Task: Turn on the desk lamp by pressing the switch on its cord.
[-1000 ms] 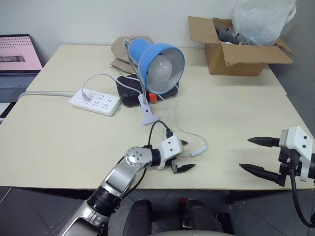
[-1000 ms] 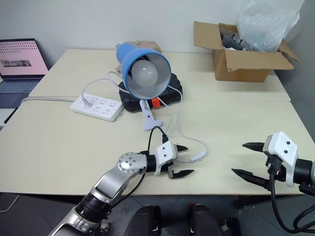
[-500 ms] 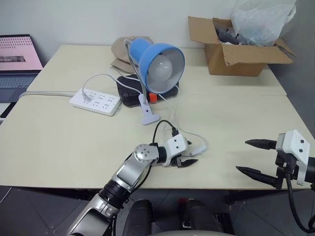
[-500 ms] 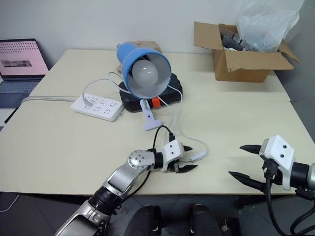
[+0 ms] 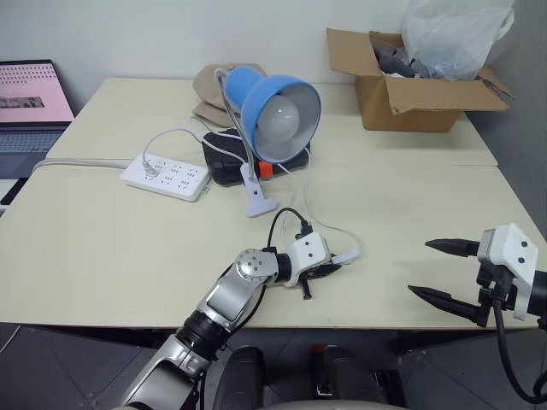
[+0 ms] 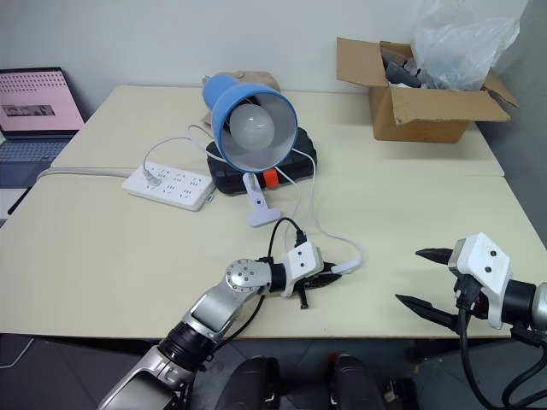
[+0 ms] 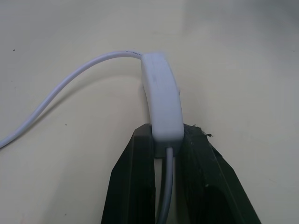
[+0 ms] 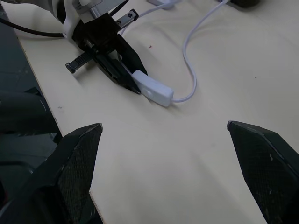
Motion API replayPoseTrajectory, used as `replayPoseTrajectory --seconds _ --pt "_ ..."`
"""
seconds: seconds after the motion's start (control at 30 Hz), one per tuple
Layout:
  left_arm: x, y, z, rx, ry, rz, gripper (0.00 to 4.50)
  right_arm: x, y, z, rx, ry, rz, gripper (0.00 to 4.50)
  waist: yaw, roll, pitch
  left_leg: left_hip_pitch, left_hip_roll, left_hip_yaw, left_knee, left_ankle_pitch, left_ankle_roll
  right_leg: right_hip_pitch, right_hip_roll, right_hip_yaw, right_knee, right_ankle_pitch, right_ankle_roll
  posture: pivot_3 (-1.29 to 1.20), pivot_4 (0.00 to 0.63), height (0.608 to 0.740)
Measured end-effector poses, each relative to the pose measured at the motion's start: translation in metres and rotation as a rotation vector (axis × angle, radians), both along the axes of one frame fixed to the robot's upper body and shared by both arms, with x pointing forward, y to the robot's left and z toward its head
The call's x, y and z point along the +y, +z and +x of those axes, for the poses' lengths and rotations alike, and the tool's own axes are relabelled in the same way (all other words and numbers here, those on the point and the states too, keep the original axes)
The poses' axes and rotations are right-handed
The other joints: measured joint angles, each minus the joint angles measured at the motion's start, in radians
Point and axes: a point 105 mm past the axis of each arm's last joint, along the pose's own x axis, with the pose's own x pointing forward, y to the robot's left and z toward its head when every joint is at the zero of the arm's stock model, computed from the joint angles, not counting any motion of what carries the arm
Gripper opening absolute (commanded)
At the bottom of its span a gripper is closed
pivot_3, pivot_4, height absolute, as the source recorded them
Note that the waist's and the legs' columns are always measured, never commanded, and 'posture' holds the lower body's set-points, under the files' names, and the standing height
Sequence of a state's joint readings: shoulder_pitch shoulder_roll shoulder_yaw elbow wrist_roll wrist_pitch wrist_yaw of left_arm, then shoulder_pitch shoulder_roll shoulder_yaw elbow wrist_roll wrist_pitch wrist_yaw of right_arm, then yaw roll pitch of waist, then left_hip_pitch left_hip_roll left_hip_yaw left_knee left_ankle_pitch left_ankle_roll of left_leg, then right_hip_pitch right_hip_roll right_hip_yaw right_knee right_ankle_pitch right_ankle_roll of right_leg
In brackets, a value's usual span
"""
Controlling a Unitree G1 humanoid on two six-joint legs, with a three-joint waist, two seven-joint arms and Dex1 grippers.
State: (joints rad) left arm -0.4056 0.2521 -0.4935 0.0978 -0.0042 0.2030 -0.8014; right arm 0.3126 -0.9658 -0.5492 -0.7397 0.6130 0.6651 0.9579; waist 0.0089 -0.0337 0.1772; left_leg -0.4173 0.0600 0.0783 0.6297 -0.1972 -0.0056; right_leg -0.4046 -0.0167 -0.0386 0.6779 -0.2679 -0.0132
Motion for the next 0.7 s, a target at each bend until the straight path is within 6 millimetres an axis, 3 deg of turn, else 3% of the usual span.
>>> replayPoseTrajectory --seconds 0.13,0.3,0.5,0.7 --pt "0.009 0.002 0.003 0.001 -0.005 0.021 0.4 0.003 0.005 0.003 -0.026 0.01 0.001 4.5 -0.002 0.0 0.0 0.0 0.0 0.0 0.0 0.0 0.0 0.0 0.0 0.0 0.0 0.0 0.0 0.0 0.15 0.74" --pt "0.04 0.016 0.013 -0.015 0.015 0.048 0.4 0.013 0.005 0.003 -0.004 0.066 0.001 4.5 -0.007 0.0 0.0 0.0 0.001 -0.001 -0.001 0.0 0.0 0.0 0.001 -0.001 0.0 0.0 -0.001 0.0 0.15 0.74" --pt "0.083 0.047 0.022 -0.03 0.062 0.07 0.4 0.055 0.015 0.015 -0.033 0.207 0.041 4.5 -0.012 -0.001 0.0 0.0 0.002 -0.001 -0.001 0.0 0.0 -0.001 0.001 0.0 0.0 0.0 -0.001 0.0 0.15 0.74" --pt "0.108 0.065 0.009 0.072 0.05 0.022 0.4 0.089 0.015 0.038 0.012 0.286 0.083 4.5 -0.014 -0.002 0.001 -0.001 0.003 0.001 -0.001 0.0 0.0 -0.002 0.001 0.0 -0.001 -0.001 -0.001 0.0 0.15 0.74"
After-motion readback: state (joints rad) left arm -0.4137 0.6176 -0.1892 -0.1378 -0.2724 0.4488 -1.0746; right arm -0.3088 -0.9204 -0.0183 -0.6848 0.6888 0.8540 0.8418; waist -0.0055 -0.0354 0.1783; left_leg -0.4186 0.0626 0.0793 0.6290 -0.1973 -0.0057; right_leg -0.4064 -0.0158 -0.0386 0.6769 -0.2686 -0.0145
